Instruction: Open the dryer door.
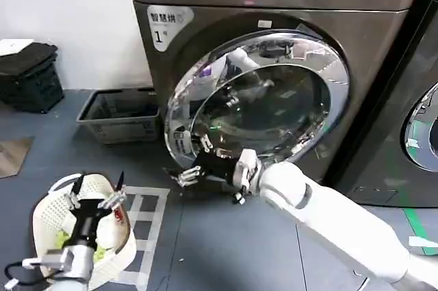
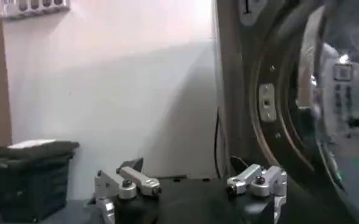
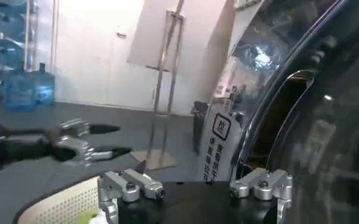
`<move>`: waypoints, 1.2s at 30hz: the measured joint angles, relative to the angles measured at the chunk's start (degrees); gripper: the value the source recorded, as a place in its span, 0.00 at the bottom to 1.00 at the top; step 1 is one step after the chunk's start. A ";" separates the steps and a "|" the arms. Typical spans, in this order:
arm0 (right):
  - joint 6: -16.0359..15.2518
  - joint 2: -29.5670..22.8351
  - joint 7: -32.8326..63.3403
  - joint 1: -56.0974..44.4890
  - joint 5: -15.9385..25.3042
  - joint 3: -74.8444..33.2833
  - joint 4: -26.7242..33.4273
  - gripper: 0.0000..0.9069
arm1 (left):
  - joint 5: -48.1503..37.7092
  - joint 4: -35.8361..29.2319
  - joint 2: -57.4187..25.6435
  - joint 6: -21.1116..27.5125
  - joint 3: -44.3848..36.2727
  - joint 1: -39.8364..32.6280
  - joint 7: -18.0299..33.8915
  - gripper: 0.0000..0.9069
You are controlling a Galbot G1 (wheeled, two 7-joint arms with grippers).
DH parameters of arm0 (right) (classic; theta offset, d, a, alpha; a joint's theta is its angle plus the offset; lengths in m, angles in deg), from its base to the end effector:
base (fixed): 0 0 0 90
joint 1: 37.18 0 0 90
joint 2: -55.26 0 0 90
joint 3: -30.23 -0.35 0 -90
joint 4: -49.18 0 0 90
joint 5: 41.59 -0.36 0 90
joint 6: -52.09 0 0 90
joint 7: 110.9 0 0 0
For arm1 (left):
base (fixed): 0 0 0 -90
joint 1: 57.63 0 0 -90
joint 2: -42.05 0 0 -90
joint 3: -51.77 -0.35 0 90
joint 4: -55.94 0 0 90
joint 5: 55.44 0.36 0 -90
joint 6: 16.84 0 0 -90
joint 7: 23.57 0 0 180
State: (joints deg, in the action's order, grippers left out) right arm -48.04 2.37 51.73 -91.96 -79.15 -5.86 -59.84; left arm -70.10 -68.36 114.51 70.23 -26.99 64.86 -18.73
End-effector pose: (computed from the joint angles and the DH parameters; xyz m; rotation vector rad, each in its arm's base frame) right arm 0.3665 0.0789 -0.1715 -1.7631 2.5189 -0.3221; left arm 0.1801 0.0996 -0.2603 -0.1036 3.0208 0.1530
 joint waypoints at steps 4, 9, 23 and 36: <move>0.23 1.10 -1.02 -0.89 0.05 -0.02 -1.26 1.00 | -0.60 1.04 -1.55 0.41 -0.27 -1.98 -0.63 1.00; 0.59 2.33 -1.88 -2.03 0.07 -0.25 -2.70 1.00 | -2.23 1.85 -3.40 1.44 -0.62 -4.26 -0.78 1.00; 3.17 6.67 -7.29 -6.89 2.46 -3.20 -6.03 1.00 | -6.22 5.69 -8.62 -0.20 -1.99 -10.89 -7.78 1.00; 6.20 11.01 -13.30 -10.93 4.70 -5.37 -8.13 1.00 | -6.02 10.69 -13.32 -4.17 -6.33 -16.20 -16.02 1.00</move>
State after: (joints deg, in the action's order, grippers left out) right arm -41.84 13.38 38.43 -102.89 -74.45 -11.23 -67.97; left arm -76.12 -57.67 101.19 66.06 -33.32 48.66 -34.74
